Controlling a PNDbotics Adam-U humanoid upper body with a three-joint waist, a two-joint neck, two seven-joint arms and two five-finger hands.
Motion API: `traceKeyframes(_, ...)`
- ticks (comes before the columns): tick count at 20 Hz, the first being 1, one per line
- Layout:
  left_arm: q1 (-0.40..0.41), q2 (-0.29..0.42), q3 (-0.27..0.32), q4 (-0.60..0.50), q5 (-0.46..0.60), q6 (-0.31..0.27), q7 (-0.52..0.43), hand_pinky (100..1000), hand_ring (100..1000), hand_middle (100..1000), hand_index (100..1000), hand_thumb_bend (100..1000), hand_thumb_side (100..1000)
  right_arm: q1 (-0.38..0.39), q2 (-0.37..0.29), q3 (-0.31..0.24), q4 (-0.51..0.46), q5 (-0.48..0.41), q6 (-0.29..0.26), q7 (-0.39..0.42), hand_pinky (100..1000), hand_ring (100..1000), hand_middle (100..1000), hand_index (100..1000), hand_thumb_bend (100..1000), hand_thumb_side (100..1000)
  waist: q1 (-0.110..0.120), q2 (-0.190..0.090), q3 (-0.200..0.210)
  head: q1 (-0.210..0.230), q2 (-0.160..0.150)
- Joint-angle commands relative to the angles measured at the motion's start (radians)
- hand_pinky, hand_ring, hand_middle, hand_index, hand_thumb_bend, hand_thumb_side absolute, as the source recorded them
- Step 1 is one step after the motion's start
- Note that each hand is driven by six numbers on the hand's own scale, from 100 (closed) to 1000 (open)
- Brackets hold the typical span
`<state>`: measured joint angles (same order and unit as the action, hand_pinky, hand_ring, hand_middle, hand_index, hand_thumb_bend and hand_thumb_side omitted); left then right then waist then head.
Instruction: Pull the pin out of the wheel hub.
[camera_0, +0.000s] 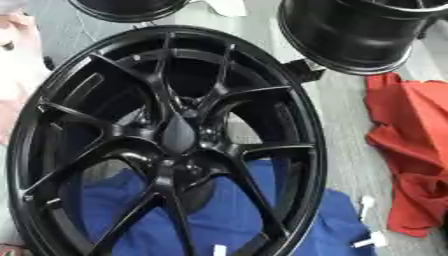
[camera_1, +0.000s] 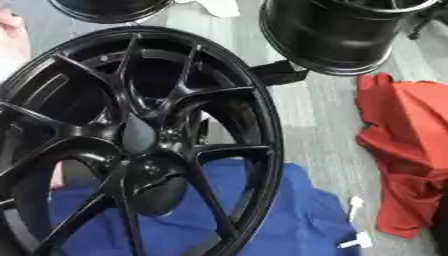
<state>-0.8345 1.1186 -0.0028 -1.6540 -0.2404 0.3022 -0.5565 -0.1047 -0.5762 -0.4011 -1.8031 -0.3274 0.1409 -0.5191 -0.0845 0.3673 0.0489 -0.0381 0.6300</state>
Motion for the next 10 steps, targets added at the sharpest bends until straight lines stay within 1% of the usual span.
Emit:
traceKeyframes(1, -0.026, 0.026, 0.017, -0.036, 0.065, 0.025, 0.129, 680, 575, 510, 651, 100, 316, -0.005, -0.023, -0.017, -0.019, -0.006, -0.002, -0.001, 485, 455, 553, 667, 100, 470, 0.004, -0.015, 0.001, -0.001, -0.012)
traceKeyframes(3, -0.024, 0.028, 0.005, -0.048, 0.087, 0.051, 0.197, 672, 565, 499, 644, 100, 298, -0.006, -0.022, -0.015, -0.02, -0.007, -0.001, 0.001, 485, 455, 554, 667, 100, 472, 0.005, -0.014, 0.0, 0.002, -0.013)
traceKeyframes(4, -0.024, 0.028, 0.001, -0.051, 0.093, 0.066, 0.218, 670, 562, 495, 642, 100, 299, -0.005, -0.021, -0.016, -0.02, -0.007, -0.001, 0.001, 485, 455, 554, 667, 100, 472, 0.006, -0.014, -0.001, 0.003, -0.013)
traceKeyframes(5, -0.023, 0.028, -0.001, -0.054, 0.097, 0.079, 0.237, 668, 557, 490, 641, 100, 281, -0.004, -0.02, -0.017, -0.02, -0.007, -0.001, 0.0, 485, 455, 554, 667, 100, 472, 0.006, -0.014, -0.002, 0.003, -0.013)
traceKeyframes(6, -0.022, 0.028, -0.002, -0.056, 0.101, 0.091, 0.252, 679, 584, 517, 670, 100, 276, -0.004, -0.019, -0.018, -0.02, -0.008, -0.001, -0.001, 485, 455, 554, 667, 100, 471, 0.006, -0.014, -0.002, 0.003, -0.013)
traceKeyframes(7, -0.019, 0.029, -0.005, -0.058, 0.106, 0.101, 0.258, 768, 723, 681, 784, 100, 214, -0.003, -0.019, -0.019, -0.02, -0.008, -0.001, -0.001, 485, 455, 554, 667, 100, 472, 0.006, -0.014, -0.003, 0.003, -0.013)
traceKeyframes(8, -0.015, 0.033, -0.007, -0.063, 0.104, 0.103, 0.258, 859, 819, 779, 816, 100, 104, -0.002, -0.019, -0.019, -0.021, -0.008, -0.001, -0.002, 485, 455, 554, 667, 100, 472, 0.007, -0.014, -0.003, 0.003, -0.014)
traceKeyframes(9, -0.011, 0.037, -0.008, -0.064, 0.09, 0.105, 0.256, 943, 918, 858, 841, 293, 100, -0.001, -0.018, -0.019, -0.021, -0.008, -0.002, -0.002, 485, 454, 554, 667, 100, 472, 0.007, -0.014, -0.003, 0.003, -0.015)
traceKeyframes(10, -0.008, 0.042, -0.007, -0.062, 0.061, 0.11, 0.251, 981, 951, 878, 842, 455, 100, -0.001, -0.018, -0.019, -0.021, -0.009, -0.002, -0.002, 485, 454, 553, 667, 100, 472, 0.007, -0.014, -0.004, 0.003, -0.015)
